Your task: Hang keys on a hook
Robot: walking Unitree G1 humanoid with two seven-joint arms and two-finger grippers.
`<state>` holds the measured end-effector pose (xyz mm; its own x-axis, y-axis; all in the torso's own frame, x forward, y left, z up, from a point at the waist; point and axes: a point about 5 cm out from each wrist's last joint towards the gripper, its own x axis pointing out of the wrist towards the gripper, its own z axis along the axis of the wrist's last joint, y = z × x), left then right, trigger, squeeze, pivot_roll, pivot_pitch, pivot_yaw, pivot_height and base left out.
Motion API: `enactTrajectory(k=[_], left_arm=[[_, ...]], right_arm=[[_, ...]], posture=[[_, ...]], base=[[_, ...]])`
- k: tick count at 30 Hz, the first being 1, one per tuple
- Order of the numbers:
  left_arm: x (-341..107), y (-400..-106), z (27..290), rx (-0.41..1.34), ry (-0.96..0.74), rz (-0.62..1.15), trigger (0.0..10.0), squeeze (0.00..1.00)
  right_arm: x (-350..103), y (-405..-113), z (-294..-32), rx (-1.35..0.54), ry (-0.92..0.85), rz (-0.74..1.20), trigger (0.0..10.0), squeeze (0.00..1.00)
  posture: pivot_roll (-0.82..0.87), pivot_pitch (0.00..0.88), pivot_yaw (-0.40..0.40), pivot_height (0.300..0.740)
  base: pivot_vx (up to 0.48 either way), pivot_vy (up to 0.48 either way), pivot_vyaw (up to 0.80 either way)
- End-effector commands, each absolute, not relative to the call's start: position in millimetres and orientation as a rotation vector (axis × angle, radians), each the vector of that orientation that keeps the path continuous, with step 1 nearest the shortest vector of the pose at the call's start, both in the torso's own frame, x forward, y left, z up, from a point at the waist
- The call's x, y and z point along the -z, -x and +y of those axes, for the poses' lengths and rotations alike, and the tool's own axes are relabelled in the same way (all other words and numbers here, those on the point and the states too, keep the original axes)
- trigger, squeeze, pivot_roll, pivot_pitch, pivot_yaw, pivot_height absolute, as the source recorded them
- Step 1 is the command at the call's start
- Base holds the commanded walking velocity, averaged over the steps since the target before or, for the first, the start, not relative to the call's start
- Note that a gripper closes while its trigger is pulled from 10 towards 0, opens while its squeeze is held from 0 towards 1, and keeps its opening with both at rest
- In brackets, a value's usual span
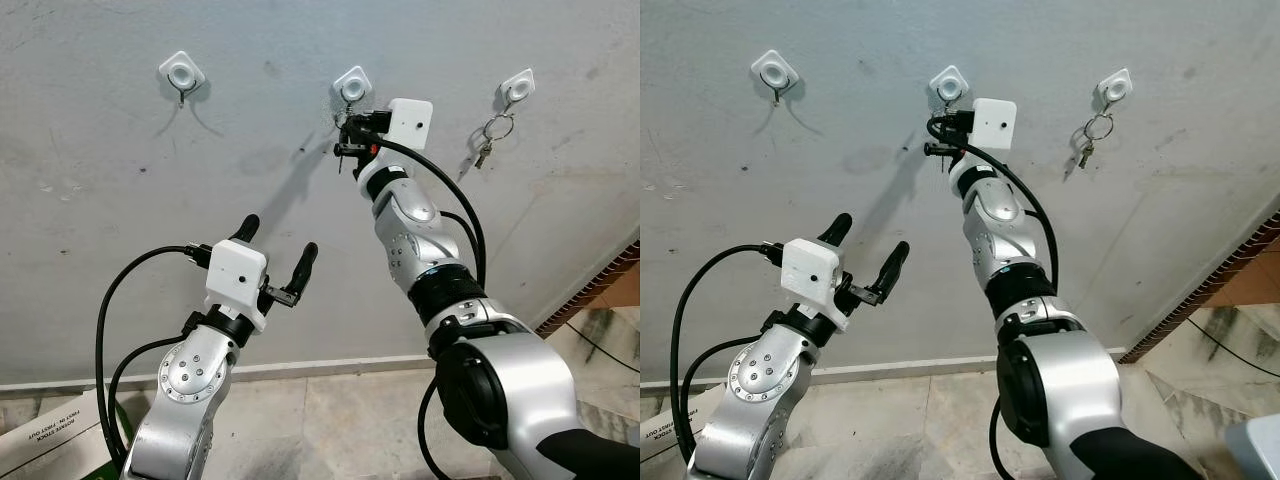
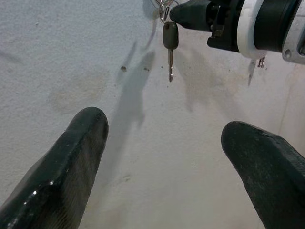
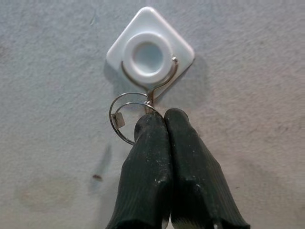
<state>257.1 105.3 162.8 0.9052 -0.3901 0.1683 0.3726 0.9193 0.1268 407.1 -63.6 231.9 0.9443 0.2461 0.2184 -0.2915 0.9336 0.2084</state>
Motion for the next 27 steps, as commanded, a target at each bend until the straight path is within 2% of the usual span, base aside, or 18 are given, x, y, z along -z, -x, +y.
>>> enactTrajectory(k=[1, 27], left_arm=[[-164, -258, 104, 0.402, -0.097, -0.199, 10.0, 0.00], [-163, -256, 102, 0.407, -0.088, -0.189, 10.0, 0.00]], right_arm=[[-240, -410, -66, -0.258, -0.248, -0.210, 10.0, 0.00], [-251, -415, -62, -0.219, -0.259, -0.171, 10.0, 0.00]], posture=[[0.22, 0.036, -0.071, 0.740], [0.22, 0.040, -0.077, 0.740]], base=[[0.000, 0.000, 0.00], [0.000, 0.000, 0.00]])
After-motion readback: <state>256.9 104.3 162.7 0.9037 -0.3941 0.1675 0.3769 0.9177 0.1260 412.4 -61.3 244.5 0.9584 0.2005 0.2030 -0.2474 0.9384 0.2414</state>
